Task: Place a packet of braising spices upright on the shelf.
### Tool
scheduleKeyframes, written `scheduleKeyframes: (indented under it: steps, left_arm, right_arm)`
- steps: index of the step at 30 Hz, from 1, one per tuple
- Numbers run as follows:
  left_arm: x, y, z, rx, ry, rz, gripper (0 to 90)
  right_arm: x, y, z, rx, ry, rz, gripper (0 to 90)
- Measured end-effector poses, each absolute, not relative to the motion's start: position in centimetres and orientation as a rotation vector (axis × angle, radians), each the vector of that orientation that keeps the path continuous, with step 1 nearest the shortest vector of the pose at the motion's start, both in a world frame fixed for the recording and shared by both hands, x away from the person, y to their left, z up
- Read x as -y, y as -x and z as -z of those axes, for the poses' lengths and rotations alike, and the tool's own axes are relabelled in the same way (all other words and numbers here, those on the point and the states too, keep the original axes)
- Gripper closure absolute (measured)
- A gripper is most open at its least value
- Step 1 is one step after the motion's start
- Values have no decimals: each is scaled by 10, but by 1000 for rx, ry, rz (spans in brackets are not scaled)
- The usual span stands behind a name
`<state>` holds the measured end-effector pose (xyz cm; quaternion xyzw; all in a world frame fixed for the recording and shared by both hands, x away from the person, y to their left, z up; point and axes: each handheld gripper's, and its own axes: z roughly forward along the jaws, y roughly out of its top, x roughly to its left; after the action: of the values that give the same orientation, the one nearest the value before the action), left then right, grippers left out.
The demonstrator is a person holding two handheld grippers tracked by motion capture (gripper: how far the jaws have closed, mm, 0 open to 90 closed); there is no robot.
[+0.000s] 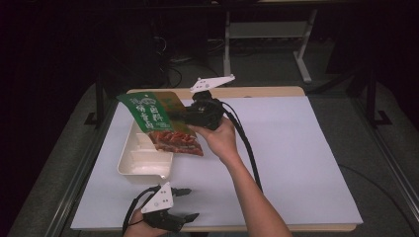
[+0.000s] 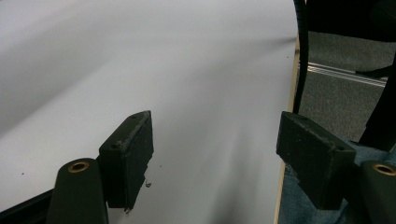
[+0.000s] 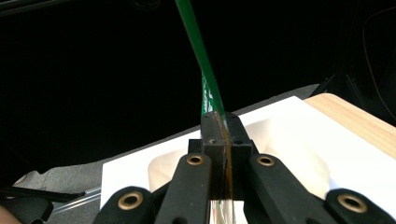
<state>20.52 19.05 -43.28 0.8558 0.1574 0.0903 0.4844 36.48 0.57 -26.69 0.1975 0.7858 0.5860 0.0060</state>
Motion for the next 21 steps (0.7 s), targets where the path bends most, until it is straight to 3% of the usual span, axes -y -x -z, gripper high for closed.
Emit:
scheduleKeyframes:
  steps: [21]
  left_arm:
    - [-202,-198,434,-390,-2082,-236,258]
  right_arm:
    - [-55,-360,286,-2467,-598,-1924,893]
